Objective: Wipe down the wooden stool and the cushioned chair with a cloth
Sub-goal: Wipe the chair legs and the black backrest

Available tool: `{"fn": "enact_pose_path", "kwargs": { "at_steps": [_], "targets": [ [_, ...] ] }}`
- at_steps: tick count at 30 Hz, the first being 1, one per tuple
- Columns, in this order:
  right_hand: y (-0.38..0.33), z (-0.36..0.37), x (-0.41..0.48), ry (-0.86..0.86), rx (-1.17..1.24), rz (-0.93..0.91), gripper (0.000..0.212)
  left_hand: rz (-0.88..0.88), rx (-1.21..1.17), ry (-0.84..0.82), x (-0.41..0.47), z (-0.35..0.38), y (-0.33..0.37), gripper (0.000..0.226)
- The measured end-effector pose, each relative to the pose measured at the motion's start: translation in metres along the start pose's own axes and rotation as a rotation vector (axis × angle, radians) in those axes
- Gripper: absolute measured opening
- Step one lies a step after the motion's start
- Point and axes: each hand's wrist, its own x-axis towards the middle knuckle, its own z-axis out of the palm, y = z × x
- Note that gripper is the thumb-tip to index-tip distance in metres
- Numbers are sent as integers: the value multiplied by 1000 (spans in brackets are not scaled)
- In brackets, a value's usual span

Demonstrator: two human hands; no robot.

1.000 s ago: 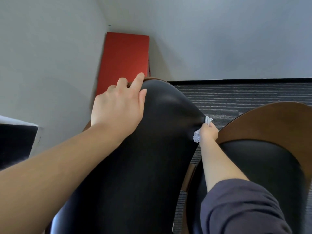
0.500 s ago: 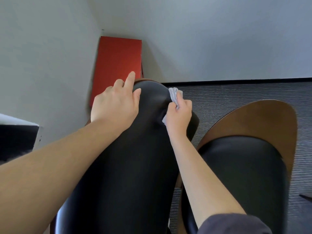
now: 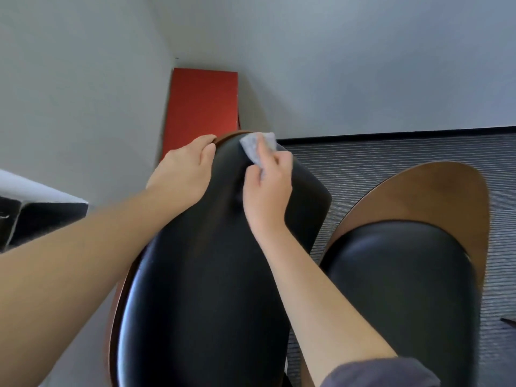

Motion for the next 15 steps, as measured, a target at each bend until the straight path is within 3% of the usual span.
{"fn": "enact_pose_path", "kwargs": {
  "at_steps": [2,6,9,11,14,15],
  "targets": [
    [-3,-3,-12,-81,-25,-193,52,-42,-36,-4,-12,-2,-12,42],
    [-1,-4,8,7,-22,27,52,-146,-75,35,-27,2,-17,43],
    [-22,2,-9,-125,-118,-281,49,-192,-97,90,-26,4,-14,43],
    [-20,-4,-4,-193,-153,-367,48,-211,-114,106,-27,3,-15,43],
    [-13,-8,31,-97,-171,-75,45,-229,-84,117,-27,2,-13,44],
    [-13,-7,33,-93,-151,-57,44,-233,-73,121,-28,3,-13,45]
  ]
}}
